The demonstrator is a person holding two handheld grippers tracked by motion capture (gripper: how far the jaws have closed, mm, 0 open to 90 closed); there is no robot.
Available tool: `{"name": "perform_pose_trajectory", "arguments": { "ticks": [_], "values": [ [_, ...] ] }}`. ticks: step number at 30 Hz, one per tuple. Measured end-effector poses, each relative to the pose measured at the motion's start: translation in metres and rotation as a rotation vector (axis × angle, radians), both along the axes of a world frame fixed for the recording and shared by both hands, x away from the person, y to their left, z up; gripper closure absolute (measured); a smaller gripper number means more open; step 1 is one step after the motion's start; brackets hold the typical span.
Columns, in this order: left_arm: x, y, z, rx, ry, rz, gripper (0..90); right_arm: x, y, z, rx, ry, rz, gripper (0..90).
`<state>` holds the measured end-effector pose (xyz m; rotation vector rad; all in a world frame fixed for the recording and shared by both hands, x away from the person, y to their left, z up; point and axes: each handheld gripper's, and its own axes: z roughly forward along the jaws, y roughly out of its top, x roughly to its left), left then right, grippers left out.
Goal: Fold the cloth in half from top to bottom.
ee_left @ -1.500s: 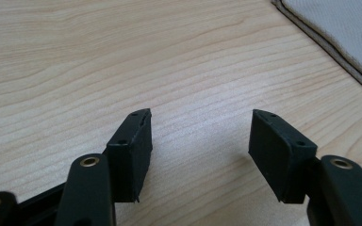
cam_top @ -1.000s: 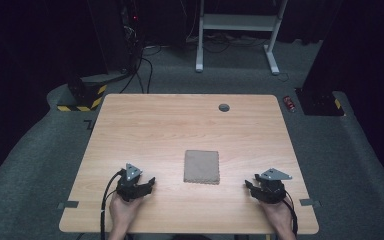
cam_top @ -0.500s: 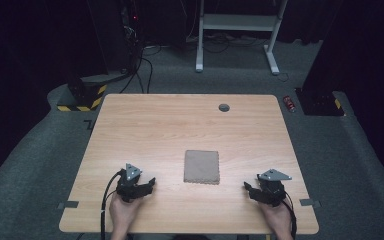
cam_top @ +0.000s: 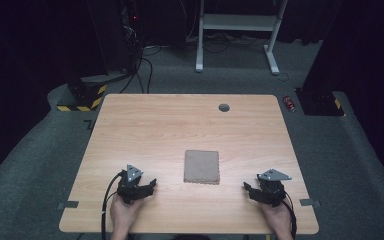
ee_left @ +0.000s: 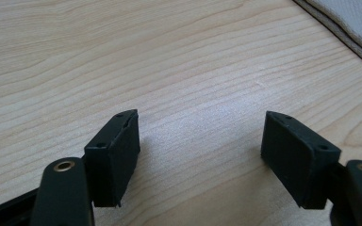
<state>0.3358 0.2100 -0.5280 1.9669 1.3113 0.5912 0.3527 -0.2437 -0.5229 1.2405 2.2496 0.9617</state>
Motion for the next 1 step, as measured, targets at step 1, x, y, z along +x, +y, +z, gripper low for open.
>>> {"name": "perform_pose_trajectory", "arguments": {
  "ticks": [1],
  "values": [
    [0.0000,0.0000,0.0000,0.000,0.000,0.000,29.5,0.0002,0.0001,-0.0001,-0.002,-0.001,0.005,34.1]
  ]
}}
